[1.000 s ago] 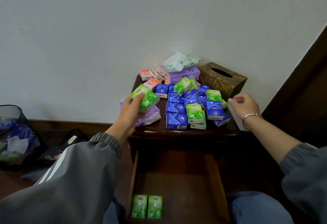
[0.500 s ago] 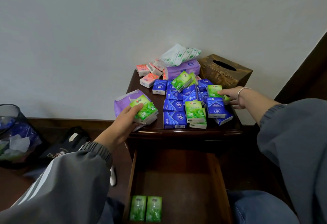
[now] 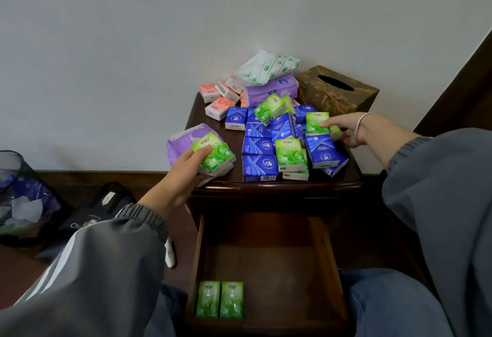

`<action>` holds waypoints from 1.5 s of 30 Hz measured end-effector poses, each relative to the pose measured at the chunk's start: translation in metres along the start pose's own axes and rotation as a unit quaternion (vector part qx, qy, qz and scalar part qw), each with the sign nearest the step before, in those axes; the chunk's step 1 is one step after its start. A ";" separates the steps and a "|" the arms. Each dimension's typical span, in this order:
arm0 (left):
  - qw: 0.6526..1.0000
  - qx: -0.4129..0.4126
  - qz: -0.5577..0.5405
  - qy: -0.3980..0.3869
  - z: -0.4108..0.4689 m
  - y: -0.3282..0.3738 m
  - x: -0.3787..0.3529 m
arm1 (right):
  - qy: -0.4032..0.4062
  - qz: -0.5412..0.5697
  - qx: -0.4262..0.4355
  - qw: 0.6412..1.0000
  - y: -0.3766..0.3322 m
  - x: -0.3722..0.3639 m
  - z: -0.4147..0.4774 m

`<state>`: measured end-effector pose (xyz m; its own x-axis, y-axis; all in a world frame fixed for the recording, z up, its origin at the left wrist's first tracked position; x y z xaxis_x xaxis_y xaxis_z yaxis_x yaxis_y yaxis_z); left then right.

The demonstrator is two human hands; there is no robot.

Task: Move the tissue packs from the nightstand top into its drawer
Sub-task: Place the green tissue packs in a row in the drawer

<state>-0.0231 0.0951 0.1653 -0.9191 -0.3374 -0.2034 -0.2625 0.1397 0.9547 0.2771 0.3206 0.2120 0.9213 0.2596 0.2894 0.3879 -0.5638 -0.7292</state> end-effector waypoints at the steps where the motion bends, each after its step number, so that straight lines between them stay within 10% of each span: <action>1: 1.000 -0.001 0.001 0.003 0.000 -0.001 0.000 | 0.002 0.015 0.010 1.000 0.002 0.000 0.000; 16: 0.970 -0.182 -0.027 0.161 -0.027 0.018 -0.029 | -0.084 0.420 0.240 0.871 0.020 0.027 -0.086; 28: 0.948 -0.150 0.009 0.280 -0.031 0.012 0.026 | -0.213 0.329 0.133 0.910 0.176 -0.024 -0.157; 45: 0.943 -0.220 0.025 0.249 -0.090 -0.022 -0.013 | -0.151 0.134 -0.014 0.979 0.261 -0.096 -0.112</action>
<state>0.0208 0.0123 0.1660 -0.6465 -0.7513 -0.1326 0.0265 -0.1959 0.9803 0.2931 0.0607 0.0637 0.9417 0.3180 -0.1098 0.1382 -0.6633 -0.7355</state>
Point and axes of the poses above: each hand's wrist, its own z-axis towards the middle knuckle, its own x-axis out of the back of the hand, y = z × x, the point moved 1 cm from there along z, towards the middle knuckle, and after that the axes turned 1 degree about -y, right-handed, at the moved point
